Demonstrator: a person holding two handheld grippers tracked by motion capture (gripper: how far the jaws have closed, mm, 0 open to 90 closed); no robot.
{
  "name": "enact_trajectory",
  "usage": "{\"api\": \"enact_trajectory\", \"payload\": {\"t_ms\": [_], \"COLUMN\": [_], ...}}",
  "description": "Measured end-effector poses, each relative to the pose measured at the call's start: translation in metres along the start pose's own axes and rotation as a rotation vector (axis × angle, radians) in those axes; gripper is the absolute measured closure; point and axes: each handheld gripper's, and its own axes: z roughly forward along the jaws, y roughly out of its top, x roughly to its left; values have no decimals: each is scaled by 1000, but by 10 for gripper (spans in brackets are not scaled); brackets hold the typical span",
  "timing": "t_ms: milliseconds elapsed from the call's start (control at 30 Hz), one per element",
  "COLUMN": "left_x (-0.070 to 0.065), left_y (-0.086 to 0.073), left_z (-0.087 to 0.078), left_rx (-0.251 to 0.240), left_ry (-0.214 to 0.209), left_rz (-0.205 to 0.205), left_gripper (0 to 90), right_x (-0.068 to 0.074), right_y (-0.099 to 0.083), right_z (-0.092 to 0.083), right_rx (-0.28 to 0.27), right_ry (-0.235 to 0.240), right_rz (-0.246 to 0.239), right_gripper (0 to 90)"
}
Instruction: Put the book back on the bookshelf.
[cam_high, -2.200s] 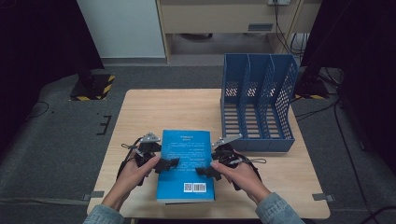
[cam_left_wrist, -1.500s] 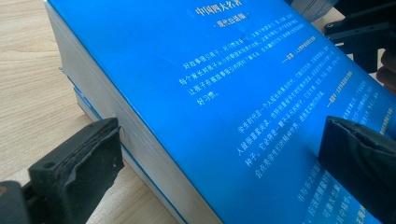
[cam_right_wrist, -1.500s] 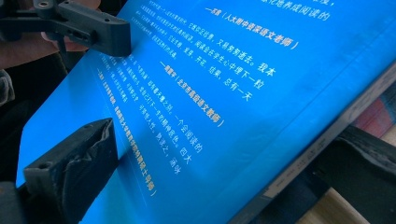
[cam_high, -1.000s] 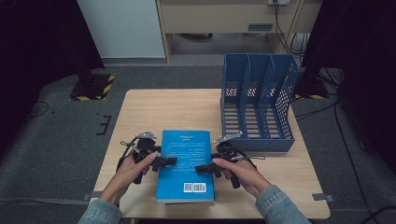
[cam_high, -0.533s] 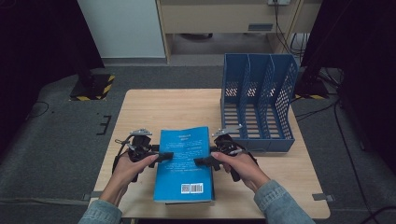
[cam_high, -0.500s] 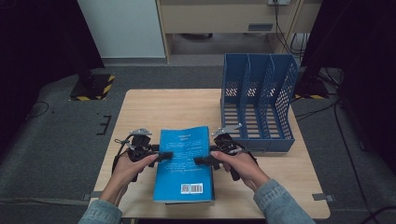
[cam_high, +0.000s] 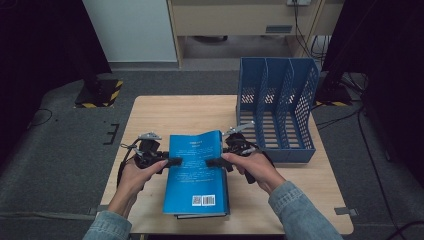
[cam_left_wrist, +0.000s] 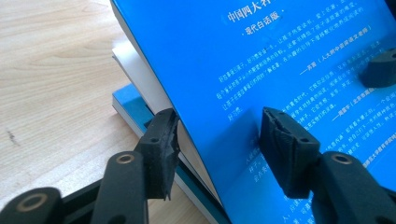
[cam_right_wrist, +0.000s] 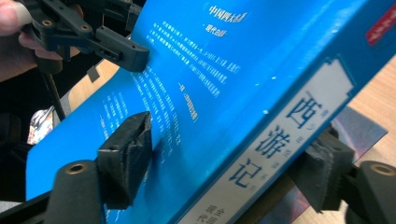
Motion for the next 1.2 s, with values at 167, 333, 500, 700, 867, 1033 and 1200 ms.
{"api": "enact_trajectory", "payload": {"t_ms": [167, 333, 500, 700, 867, 1033, 1200], "left_x": [0, -3, -6, -15, -21, -22, -23], "left_y": [6, 15, 25, 38, 46, 50, 54], "left_z": [-9, -21, -33, -44, -47, -50, -54], "left_rx": [-12, -27, -51, -56, -51, -57, -65], "left_ry": [25, 41, 54, 74, 71, 74, 85], "left_rz": [6, 26, 46, 88, 119, 122, 129], "left_gripper": [527, 562, 596, 620, 631, 636, 640], "right_x": [1, 8, 12, 19, 24, 26, 29], "right_y": [15, 28, 39, 51, 63, 70, 78], "right_z": [-4, -11, -20, -29, -34, -37, -40], "right_rx": [-3, -3, -8, -30, -29, -6, -12], "right_ry": [-12, -36, -51, -52, -52, -61, -73], "right_rz": [-23, -64, -68, -92, -110, -133, -146], "right_gripper": [354, 379, 415, 452, 480, 486, 501]}}
